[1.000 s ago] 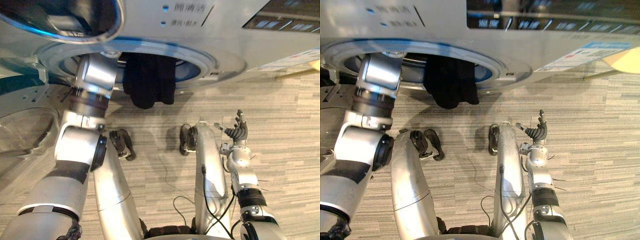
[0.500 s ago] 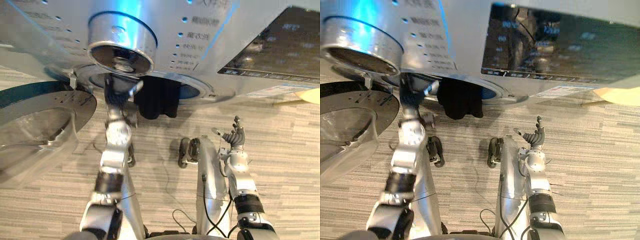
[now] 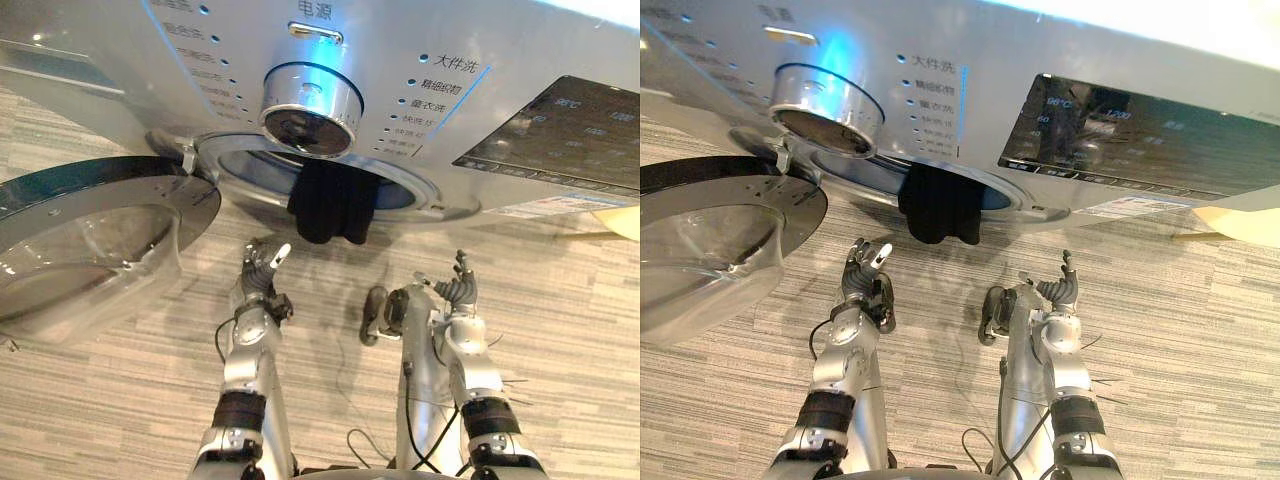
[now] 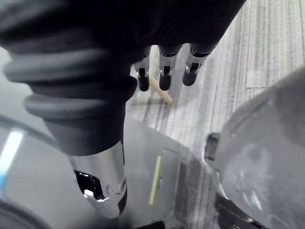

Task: Pick up the laundry basket with both hands and put the clothes into the washing machine.

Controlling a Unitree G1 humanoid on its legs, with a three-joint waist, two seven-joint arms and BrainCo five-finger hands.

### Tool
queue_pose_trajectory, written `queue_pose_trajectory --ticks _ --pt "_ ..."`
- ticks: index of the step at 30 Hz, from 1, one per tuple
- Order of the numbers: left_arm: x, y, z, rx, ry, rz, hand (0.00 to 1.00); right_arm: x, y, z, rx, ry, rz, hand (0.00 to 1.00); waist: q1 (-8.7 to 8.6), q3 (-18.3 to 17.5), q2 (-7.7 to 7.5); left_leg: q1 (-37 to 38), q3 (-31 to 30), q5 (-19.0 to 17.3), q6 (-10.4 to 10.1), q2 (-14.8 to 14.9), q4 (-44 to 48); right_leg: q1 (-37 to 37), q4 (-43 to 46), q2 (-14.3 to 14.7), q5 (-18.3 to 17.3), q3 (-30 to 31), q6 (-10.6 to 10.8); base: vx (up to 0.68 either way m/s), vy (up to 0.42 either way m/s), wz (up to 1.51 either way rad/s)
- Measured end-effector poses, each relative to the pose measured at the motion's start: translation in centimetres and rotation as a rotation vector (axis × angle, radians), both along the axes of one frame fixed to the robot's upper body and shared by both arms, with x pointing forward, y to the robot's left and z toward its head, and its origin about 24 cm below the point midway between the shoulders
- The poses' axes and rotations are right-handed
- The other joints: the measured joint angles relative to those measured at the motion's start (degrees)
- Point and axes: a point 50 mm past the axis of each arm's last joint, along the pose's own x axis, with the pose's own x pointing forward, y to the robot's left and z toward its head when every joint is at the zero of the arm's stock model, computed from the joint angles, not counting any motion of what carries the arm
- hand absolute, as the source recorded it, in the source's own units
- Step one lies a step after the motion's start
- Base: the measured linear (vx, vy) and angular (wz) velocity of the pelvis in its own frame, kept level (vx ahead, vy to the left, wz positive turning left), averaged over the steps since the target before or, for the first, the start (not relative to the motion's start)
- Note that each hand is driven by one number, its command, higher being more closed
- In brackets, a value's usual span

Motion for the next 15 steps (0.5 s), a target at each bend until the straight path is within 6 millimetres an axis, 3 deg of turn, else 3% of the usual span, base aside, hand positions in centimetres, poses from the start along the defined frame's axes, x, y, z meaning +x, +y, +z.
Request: queue_pose_trajectory --ticks 3,8,15 --pt "1.3 -0.9 0.6 -0.006 0.017 -0.034 0.0 0.8 0.1 0.8 0.007 -0.025 -0.008 0.0 -1.3 0.1 -0.23 -2.0 -0.2 -0.1 0.1 0.1 1.4 -1.7 0.9 0.1 0.0 0.2 0.1 0.03 0.012 -0.07" --pt "3.6 -1.4 2.6 -0.01 0.026 -0.067 0.0 1.8 0.5 2.2 0.038 -0.077 -0.008 0.0 -2.62 1.3 -2.28 -5.7 0.4 -0.7 0.9 1.9 4.3 -6.2 2.8 1.5 0.6 1.6 1.3 -0.01 -0.008 -0.2" --pt "4.8 -1.5 4.3 -0.117 0.011 -0.067 0.0 2.1 0.7 4.1 0.071 -0.174 -0.019 0.0 -5.51 3.1 -4.71 -10.3 -0.2 -3.0 1.6 3.0 11.3 -11.2 8.1 2.3 0.7 3.1 1.7 0.0 -0.002 -0.16"
